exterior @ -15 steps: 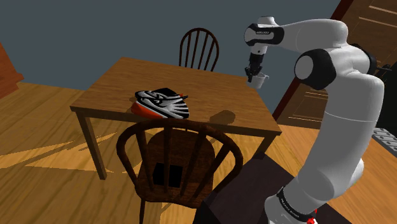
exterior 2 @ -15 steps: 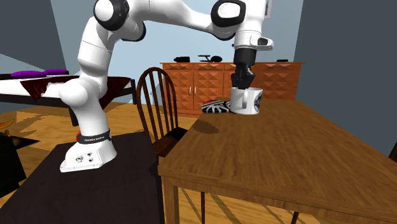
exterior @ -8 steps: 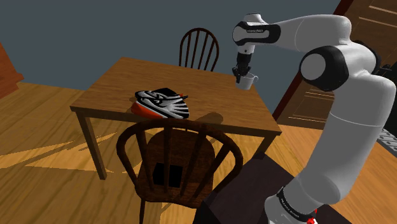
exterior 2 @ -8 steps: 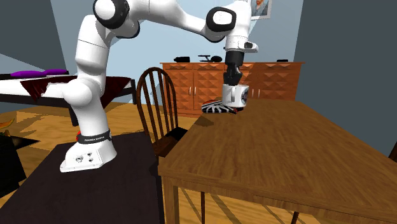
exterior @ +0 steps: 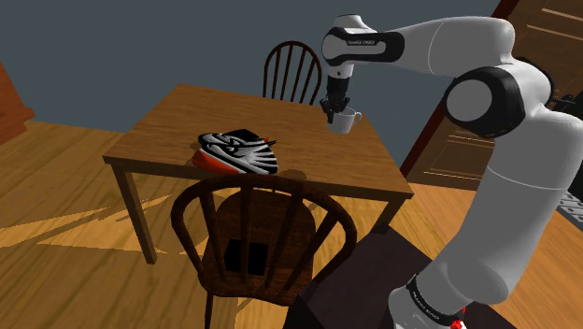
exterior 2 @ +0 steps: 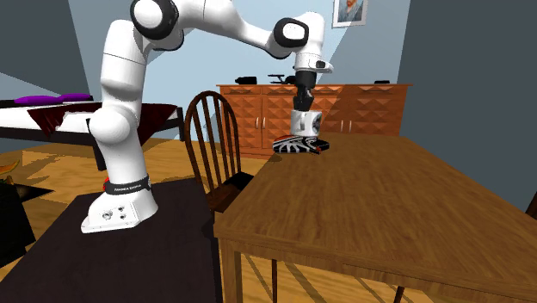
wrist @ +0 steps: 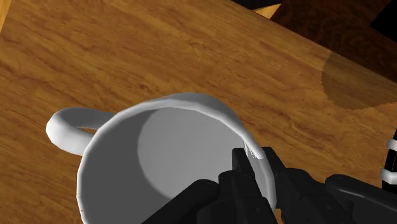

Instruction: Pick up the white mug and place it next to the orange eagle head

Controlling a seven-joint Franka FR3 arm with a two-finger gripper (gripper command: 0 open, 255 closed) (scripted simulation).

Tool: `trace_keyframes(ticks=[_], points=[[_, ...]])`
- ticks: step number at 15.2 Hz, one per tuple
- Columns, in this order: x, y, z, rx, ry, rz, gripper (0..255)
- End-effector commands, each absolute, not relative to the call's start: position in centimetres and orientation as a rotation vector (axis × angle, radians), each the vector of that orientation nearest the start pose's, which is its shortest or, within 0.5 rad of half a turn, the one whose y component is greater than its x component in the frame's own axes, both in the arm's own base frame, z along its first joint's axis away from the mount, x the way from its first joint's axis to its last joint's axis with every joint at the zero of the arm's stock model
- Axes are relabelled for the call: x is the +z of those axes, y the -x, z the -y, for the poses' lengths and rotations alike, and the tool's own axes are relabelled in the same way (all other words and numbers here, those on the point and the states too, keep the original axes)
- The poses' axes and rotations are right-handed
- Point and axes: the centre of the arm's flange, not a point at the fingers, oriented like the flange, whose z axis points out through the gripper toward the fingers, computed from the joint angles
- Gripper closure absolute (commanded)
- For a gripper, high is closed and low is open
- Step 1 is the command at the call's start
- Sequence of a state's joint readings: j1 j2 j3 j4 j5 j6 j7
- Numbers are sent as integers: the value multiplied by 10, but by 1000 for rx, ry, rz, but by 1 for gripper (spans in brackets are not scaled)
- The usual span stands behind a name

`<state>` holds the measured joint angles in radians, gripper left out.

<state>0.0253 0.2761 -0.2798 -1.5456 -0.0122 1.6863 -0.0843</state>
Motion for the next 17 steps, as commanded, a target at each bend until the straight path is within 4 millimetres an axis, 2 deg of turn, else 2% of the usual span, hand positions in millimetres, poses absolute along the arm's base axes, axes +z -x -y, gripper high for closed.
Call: trace_keyframes(ticks=[1,10,17], points=[[487,-619,115,221,3189,-262,255],[487,-647,0,221,3189,-262,255],[450,-647,0,221,3189,-262,255]])
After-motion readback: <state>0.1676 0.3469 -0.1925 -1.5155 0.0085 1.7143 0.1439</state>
